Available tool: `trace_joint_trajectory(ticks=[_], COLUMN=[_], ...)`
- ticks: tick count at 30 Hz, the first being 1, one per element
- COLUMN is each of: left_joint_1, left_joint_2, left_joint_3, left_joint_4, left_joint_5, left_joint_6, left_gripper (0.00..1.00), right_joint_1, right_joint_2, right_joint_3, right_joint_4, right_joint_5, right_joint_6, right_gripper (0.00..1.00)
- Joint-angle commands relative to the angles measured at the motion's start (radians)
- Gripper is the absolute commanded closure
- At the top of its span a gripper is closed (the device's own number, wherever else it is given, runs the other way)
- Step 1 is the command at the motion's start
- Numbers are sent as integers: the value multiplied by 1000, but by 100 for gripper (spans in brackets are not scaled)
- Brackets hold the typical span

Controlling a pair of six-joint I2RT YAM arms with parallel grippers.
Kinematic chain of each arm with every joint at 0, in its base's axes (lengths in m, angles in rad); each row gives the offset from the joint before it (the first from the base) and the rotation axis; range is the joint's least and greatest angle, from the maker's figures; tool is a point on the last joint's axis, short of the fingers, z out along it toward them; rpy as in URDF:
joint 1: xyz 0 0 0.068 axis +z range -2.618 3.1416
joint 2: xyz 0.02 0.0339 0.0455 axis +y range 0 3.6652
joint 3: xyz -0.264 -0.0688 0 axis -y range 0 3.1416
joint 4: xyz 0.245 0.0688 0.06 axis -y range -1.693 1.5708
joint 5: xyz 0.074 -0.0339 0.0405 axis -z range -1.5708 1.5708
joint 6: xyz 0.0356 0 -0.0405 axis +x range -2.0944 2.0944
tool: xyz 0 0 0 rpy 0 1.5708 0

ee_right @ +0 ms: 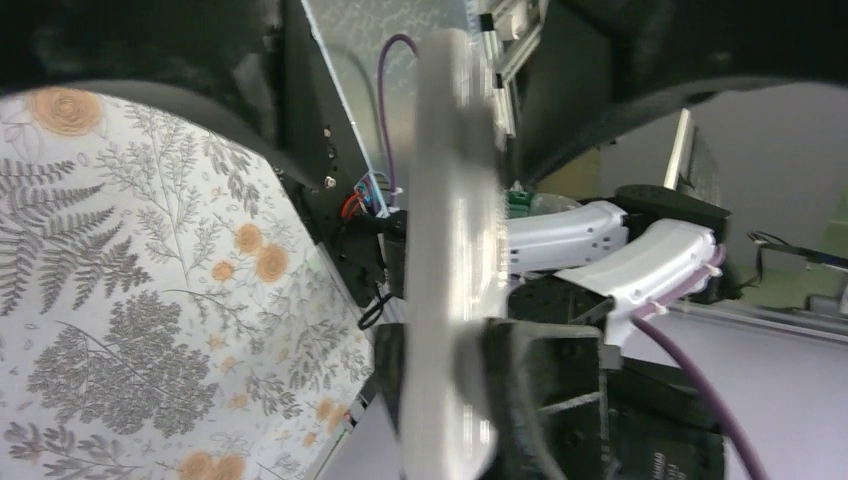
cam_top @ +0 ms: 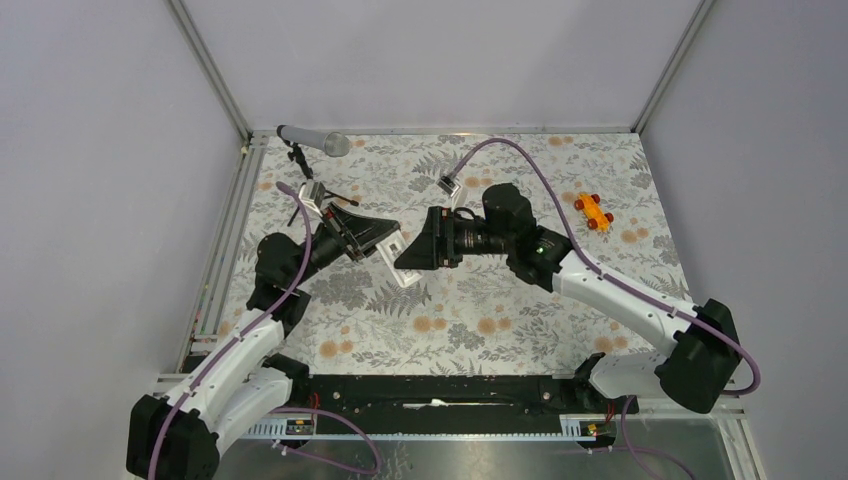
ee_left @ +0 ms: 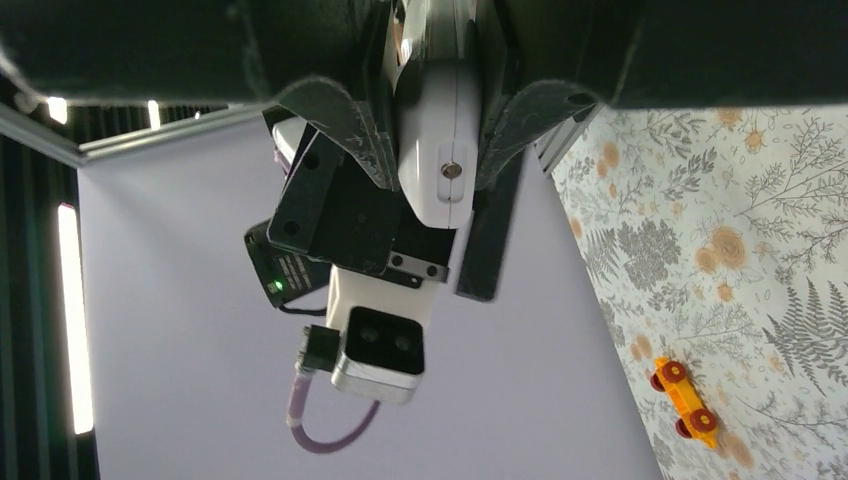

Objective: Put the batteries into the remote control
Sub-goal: Load the battery cover into the remote control, then place the remote control at the center of the board.

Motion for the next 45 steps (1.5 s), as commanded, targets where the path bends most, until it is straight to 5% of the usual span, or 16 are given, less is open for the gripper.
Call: trace_joint_trajectory(ticks=[1, 6, 16, 21, 27, 34, 38, 45], left_joint_1=[-4, -4, -4, -4, -3, 3, 3, 3], left_joint_2=[-8, 21, 59, 51, -15, -133, -191, -226], left_joint_3=[65, 69, 84, 81, 120, 225, 249, 301], left_joint_4=[47, 29, 50, 51, -235, -816, -968, -1094], left_joint_5=[72, 125, 170, 170, 61, -309, -439, -499], left_joint_6=[75, 138, 152, 170, 354, 612, 688, 764], left_gripper=[100, 100, 100, 67, 2, 1, 1, 1], right_joint_1=[-4, -7, -7, -7, -8, -21, -26, -26], right_joint_2=[-26, -50, 36, 60, 23, 59, 191, 344], right_joint_3=[-30, -55, -69, -62, -71, -38, -15, 43], right_joint_4=[86, 127, 277, 244, 68, -408, -614, -686], right_joint_5=[5, -36, -171, -120, 127, 570, 973, 1210], right_joint_6=[14, -18, 7, 2, -68, -294, -402, -460], right_gripper=[16, 12, 56, 74, 82, 82, 83, 86])
